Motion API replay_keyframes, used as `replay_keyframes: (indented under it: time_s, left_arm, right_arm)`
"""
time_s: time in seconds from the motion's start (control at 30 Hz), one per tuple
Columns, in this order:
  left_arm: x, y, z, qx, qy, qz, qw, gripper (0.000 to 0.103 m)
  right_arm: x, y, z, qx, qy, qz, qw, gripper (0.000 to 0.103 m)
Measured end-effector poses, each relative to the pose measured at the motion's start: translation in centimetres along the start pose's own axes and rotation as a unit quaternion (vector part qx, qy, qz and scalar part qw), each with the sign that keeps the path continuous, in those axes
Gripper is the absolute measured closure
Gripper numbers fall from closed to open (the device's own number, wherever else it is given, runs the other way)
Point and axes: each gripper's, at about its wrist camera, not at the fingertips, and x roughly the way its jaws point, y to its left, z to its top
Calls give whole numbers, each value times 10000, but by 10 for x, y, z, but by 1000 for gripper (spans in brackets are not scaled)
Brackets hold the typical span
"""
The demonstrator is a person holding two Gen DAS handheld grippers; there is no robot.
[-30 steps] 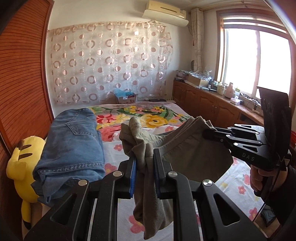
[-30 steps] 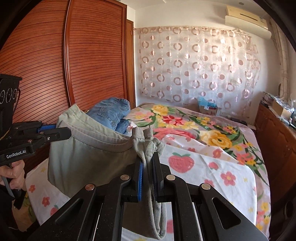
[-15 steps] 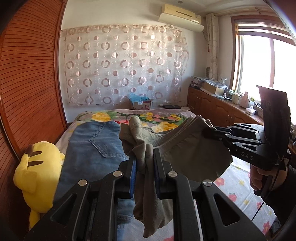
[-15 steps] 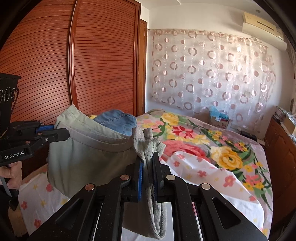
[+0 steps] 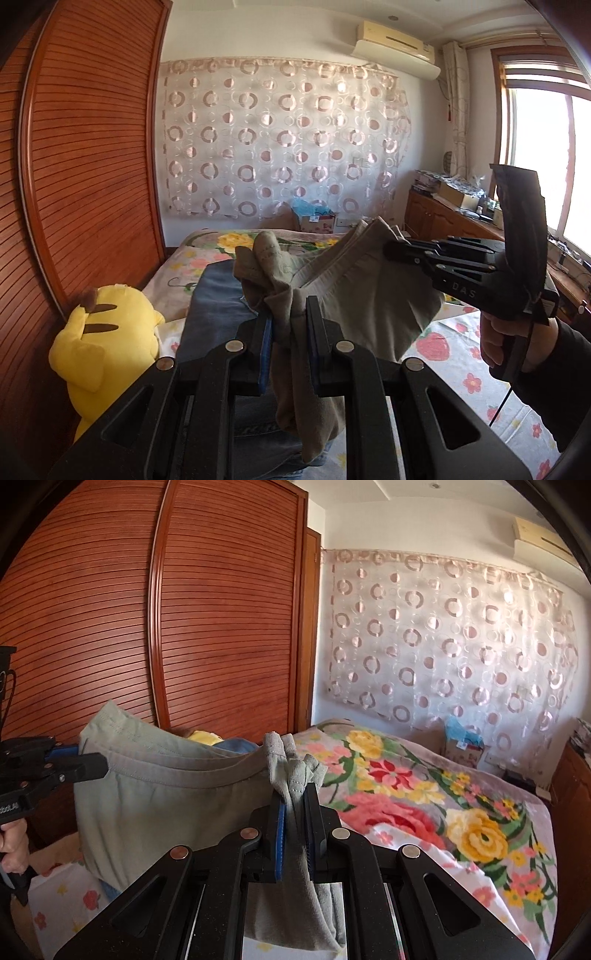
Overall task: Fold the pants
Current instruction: 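Carry the lifted grey-green shorts with both grippers toward the denim pile, then lower the shorts onto the folded denim pile with both grippers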
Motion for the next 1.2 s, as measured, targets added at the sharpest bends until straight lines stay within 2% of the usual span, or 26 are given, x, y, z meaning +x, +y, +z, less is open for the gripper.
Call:
replay_keyframes:
  time_s: [0.4,0.5,0.67,0.83,1.1,1.2]
  left_arm:
    - [-1,32,-21,-493,-51,533,9973,85]
    - [0,41,-27,-685,-22,634,9956,85]
    - [1,51,-42,-968,80,763,9923,85]
    - [4,53,-50,-1036,202,860,9907,85]
    - [7,55,-59,-1034,330,948,9896,85]
    - [5,54,-58,-998,350,895,9904,82]
  right_arm:
    - [54,-5,17,-474,102,489,9976,94]
    - [62,-3,17,-575,89,728,9956,94]
    - [82,-1,23,-779,206,892,9927,94]
    - [98,-2,25,-749,313,1052,9911,94]
    - [108,-7,24,-525,480,1062,9918,94]
    - [103,-11,28,-412,496,1180,9909,86]
